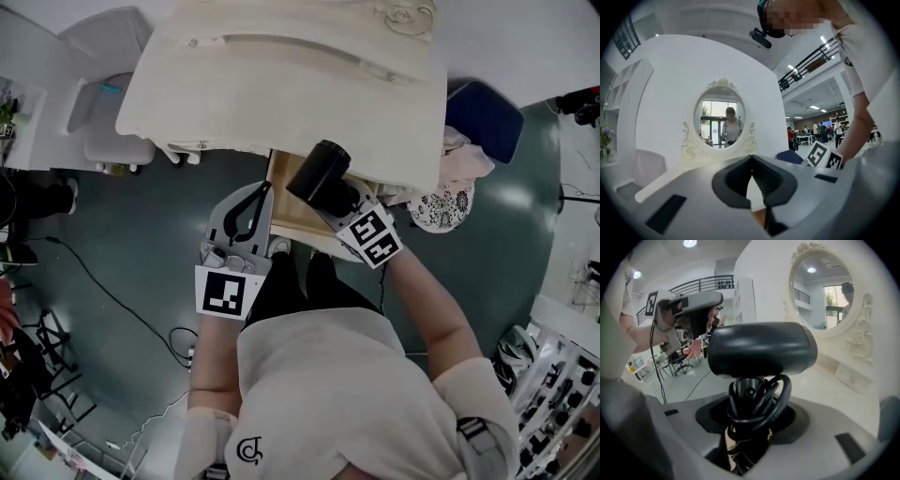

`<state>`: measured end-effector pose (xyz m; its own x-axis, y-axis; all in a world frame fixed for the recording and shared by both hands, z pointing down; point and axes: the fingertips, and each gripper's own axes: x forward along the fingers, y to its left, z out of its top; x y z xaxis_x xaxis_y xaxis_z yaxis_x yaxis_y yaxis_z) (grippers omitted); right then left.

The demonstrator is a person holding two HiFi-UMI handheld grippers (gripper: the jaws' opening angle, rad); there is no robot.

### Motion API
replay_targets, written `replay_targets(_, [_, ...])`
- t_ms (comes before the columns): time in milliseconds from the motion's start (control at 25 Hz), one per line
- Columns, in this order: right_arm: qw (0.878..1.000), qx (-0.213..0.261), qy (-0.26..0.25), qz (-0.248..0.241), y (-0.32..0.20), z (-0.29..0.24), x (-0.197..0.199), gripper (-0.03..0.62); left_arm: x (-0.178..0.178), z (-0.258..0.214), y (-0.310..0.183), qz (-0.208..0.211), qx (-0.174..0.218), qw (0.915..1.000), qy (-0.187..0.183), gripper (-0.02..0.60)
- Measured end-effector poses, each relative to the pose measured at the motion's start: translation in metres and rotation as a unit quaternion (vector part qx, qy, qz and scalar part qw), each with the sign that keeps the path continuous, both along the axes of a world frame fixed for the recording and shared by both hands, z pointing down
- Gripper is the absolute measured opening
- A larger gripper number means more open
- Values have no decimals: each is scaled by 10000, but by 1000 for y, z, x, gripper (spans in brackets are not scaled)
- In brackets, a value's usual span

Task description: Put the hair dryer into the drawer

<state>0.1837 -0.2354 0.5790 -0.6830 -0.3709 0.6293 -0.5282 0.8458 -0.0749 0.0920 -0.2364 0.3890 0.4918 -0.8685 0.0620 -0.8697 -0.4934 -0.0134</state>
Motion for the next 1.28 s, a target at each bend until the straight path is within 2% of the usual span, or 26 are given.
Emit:
replay_targets(80, [9990, -192, 140, -389, 6, 21, -7, 215, 0, 10, 1, -115, -45, 9999, 37, 12])
replay_targets(240, [9901, -575, 433, -1203, 24, 63, -18, 216, -7, 30, 9, -340, -277, 9989, -190, 12])
replay_targets(480, [9716, -1056, 1270, -1696, 35, 132, -23, 218, -14, 55, 12, -432, -542, 9975, -122, 12])
replay_targets(720, [9563, -1421, 1768, -1847, 41, 180, -20, 222, -15, 76, 14, -393, -704, 9967, -127, 12])
replay_targets(920, [9518, -1370, 1993, -1886, 42, 203, -18, 227, -22, 93, 20, -478, -907, 9945, -213, 12])
replay_targets(1280, [9438, -1738, 2183, -1769, 51, 238, -17, 252, -38, 115, 22, -500, -1142, 9922, -95, 12])
